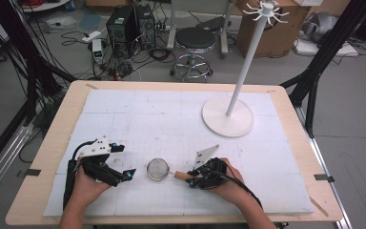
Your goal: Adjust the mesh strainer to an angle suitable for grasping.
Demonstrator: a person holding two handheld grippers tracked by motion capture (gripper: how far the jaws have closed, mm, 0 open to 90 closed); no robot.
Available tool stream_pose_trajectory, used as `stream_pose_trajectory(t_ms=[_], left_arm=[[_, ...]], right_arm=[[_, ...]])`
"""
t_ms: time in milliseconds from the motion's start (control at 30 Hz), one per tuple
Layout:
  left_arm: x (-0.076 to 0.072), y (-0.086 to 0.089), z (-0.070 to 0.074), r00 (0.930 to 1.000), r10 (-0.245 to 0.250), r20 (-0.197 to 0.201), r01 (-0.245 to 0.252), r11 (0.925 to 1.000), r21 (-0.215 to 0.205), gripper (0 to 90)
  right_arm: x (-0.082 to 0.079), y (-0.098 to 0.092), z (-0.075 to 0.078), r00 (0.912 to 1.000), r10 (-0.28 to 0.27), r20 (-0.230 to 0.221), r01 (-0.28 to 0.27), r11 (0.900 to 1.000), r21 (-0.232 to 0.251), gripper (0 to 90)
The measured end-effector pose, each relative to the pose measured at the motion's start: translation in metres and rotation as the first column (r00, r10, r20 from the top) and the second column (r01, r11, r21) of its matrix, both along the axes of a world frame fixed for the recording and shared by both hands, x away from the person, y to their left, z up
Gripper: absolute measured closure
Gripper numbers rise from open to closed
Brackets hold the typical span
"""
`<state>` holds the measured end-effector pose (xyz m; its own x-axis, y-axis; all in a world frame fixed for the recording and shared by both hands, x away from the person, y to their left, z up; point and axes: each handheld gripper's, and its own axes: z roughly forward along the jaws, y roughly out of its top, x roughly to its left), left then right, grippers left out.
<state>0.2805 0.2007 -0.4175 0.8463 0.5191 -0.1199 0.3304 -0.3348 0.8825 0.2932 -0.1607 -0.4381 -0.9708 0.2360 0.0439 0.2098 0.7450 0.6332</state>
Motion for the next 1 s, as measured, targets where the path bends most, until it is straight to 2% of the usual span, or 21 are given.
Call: stream_pose_trajectory(t_ms=[233,367,467,533,600,700,800,1000], left_arm=[[0.0,0.0,0.0,1.0,-0.002,0.0,0.002,1.0,-0.001,1.8],[-0.001,0.001,0.0,1.0,0.0,-0.001,0.0,1.0,0.0,1.8],[-0.001,0.0,-0.001,1.0,0.001,-0.001,-0.001,1.0,-0.002,1.8],[-0.001,0.0,-0.001,1.0,-0.002,-0.004,0.002,1.0,0.002,1.8],[-0.001,0.0,-0.001,1.0,0.002,-0.006,-0.002,1.0,-0.002,1.8],[-0.001,0.0,-0.001,1.0,-0.004,-0.005,0.004,1.0,-0.001,1.8],[-0.001,0.0,-0.001,1.0,-0.001,-0.005,0.001,1.0,-0.002,1.8],[-0.001,-0.002,-0.001,1.0,-0.005,-0.005,0.005,1.0,0.0,1.8]], right_arm=[[0.007,0.025,0.002,0.9992,0.039,0.009,-0.039,0.999,-0.01,69.8],[0.011,0.039,0.0,0.9987,0.051,0.0,-0.051,0.999,-0.008,69.6],[0.012,0.041,-0.001,0.9985,0.053,0.011,-0.053,0.998,-0.015,68.9],[0.012,0.04,-0.002,0.9983,0.058,-0.003,-0.058,0.998,-0.007,57.7],[0.012,0.039,-0.001,0.9983,0.059,-0.008,-0.059,0.998,0.0,54.2],[0.009,0.035,0.002,0.9985,0.055,0.009,-0.055,0.999,-0.002,50.0],[0.006,0.028,0.002,0.9991,0.032,0.027,-0.031,0.999,-0.034,48.4],[0.01,0.009,-0.001,0.9993,-0.035,0.009,0.036,0.998,-0.049,47.4]])
